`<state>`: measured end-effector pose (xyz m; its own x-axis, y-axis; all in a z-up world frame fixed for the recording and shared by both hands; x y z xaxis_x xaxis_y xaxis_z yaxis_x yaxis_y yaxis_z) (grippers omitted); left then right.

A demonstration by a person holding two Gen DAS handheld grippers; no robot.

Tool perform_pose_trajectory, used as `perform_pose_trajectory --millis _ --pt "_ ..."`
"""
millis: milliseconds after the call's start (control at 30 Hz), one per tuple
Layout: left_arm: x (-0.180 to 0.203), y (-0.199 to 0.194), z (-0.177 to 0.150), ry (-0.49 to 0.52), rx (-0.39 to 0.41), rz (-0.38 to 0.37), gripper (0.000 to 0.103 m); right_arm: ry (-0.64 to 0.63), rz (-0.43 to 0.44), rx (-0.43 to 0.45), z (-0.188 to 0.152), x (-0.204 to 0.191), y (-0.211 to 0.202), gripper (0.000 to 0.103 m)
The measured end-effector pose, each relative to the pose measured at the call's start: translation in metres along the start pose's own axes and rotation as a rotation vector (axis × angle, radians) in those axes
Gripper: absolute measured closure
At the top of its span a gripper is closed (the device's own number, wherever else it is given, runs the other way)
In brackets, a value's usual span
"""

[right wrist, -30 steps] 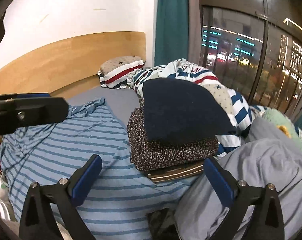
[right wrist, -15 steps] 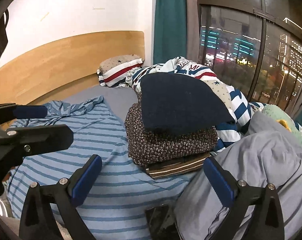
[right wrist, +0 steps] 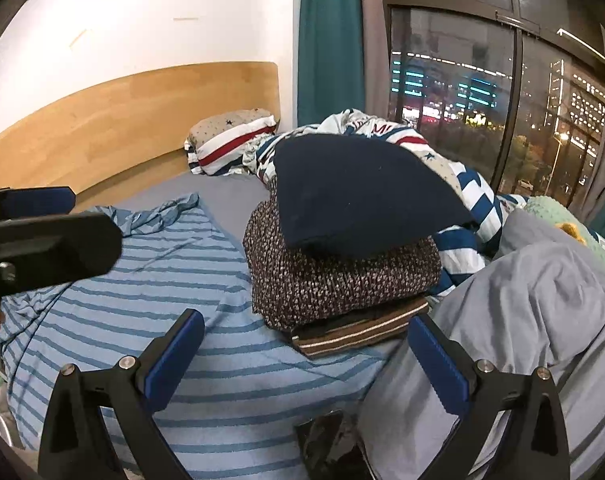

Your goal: Fold clothes

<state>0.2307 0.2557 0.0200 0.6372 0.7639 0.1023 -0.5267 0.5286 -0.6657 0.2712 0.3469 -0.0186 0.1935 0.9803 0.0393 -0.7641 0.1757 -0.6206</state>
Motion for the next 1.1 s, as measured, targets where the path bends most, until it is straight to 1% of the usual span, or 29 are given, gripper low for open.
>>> perform_pose_trajectory --millis 233,667,933,1100 --pt "-0.010 0.004 -0.005 -0.047 -0.020 0.007 0.000 0.006 -0.011 -0.011 -0.003 0.001 -0.001 0.000" --pt "-0.007 0.004 -0.006 -0.040 -0.020 -0.002 0.000 0.027 -0.018 -0.017 -0.005 0.009 0.000 0.000" --pt "-0.007 0.001 -0.004 -0.045 -0.006 -0.007 0.000 0.025 -0.026 -0.012 -0.004 0.011 -0.002 0.000" --pt "-0.004 -0.001 0.001 -0.041 0.008 -0.023 0.000 0.029 -0.021 -0.001 0.002 0.015 -0.009 0.000"
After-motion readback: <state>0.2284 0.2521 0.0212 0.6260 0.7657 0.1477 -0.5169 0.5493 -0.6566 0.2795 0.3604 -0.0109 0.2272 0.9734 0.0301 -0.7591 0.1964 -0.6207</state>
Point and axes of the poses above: each gripper's, at about its wrist camera, not at the fingertips, and y roughly the way its jaws point, x to its right, z to its top, the point moved 8 cm from there along y, roughly the way its jaws point, and after that the axes turned 1 degree about -y, right-handed, at the moved point
